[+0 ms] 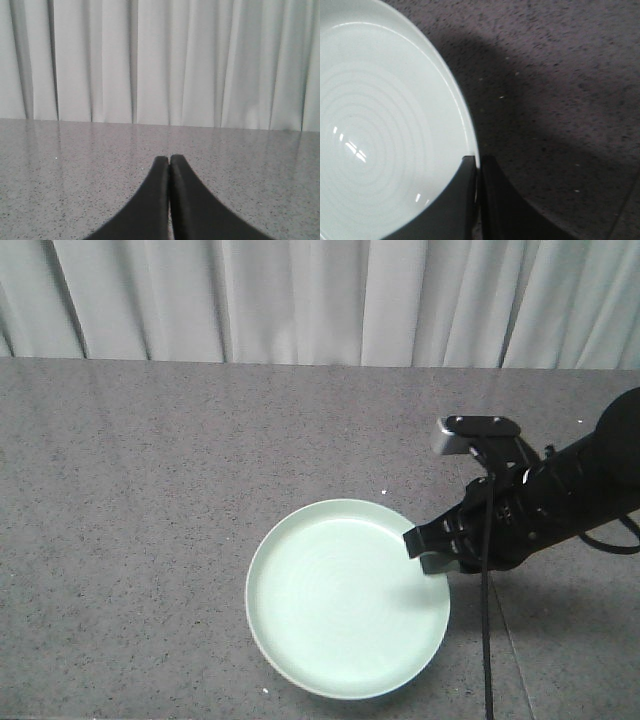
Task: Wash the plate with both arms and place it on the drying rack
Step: 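Close the right gripper on the plate rim and lift it up, then hold the plate in the right gripper while the base turns away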
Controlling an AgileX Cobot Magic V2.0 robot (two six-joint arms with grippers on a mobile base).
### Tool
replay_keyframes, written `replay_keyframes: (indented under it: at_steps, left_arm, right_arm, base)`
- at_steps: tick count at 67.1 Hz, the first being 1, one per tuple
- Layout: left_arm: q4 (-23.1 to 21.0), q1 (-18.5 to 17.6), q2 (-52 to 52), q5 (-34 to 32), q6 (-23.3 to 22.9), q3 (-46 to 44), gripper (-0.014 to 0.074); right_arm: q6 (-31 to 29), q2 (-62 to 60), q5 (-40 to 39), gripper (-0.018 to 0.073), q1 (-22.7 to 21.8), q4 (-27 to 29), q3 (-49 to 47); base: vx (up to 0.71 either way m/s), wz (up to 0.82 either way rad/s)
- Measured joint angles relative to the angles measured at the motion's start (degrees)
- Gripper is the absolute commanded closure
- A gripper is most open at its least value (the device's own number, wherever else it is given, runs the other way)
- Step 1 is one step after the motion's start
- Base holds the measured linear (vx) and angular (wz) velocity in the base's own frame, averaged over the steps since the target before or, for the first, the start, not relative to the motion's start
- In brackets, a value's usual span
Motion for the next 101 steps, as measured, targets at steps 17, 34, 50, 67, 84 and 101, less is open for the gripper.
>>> replay_keyframes:
  at_steps: [17,34,50,67,84,101]
  left_arm:
    - [0.0,0.0,0.0,0.0,0.0,0.0,0.0603]
    - [0.0,0.0,0.0,0.0,0.0,0.0,0.0603]
    - [0.0,0.0,0.0,0.0,0.0,0.0,0.0603]
    - [0.0,0.0,0.0,0.0,0.0,0.0,0.0603]
    - [0.0,0.0,0.0,0.0,0.0,0.0,0.0603]
    - [0.0,0.0,0.0,0.0,0.0,0.0,0.0603]
  right_arm:
    - [0.33,-0.91,-1.59,0.0561,3.13,1.44,1.03]
    - [0.76,-4.57,-1.38,0.0561,3.13,1.93,1.03]
    - [0.94,-8.01,-1.03,0.0561,3.13,2.19,1.03]
    - [0.94,-8.4,-0.86,0.0561,3.13,2.24,1.03]
    - [0.94,-8.4,-0.72,0.0561,3.13,2.24,1.03]
    - [0.94,-8.4,-0.66,0.0561,3.13,2.24,1.03]
  base:
    - [0.0,0.0]
    - [0.0,0.0]
    - [0.0,0.0]
    - [0.0,0.0]
    - [0.0,0.0]
    - [0.0,0.0]
